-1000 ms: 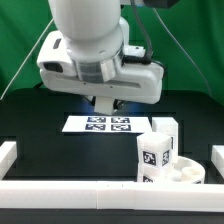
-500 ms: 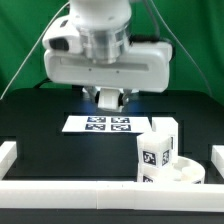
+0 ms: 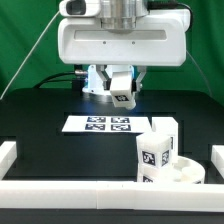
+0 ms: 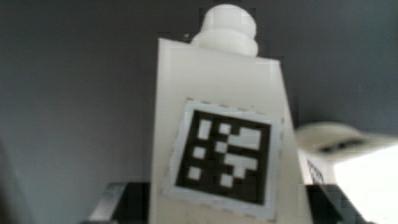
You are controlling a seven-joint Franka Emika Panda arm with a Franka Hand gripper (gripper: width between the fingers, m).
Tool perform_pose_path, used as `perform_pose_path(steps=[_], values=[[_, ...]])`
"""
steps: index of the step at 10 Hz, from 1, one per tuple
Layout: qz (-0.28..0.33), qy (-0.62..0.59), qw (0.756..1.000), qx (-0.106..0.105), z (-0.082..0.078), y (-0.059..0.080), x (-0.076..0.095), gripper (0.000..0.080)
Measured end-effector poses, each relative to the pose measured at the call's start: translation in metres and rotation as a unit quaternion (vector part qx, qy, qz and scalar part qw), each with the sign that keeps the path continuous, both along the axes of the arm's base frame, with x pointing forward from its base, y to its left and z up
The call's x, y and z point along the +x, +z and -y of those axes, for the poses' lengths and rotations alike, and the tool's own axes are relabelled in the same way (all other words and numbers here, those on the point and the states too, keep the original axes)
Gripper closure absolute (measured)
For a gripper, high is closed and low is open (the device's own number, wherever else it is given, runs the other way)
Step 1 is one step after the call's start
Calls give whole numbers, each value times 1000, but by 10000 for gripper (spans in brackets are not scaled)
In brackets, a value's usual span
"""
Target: Assemble stool
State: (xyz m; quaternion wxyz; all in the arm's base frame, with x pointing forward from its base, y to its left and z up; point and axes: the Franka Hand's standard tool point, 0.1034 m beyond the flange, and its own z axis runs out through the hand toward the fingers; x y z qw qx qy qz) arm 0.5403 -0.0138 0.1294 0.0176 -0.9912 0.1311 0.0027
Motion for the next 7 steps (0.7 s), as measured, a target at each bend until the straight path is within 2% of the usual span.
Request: perform_pose_path(steps=[1, 3, 4, 5, 7], values=[[31, 3, 999, -7, -2, 0, 1, 475], [104, 18, 994, -21, -21, 16, 25, 475], [123, 28, 992, -26, -28, 20, 31, 474], [174, 26, 984, -37, -25, 22, 35, 474], [195, 28, 979, -44, -25, 17, 30, 474]])
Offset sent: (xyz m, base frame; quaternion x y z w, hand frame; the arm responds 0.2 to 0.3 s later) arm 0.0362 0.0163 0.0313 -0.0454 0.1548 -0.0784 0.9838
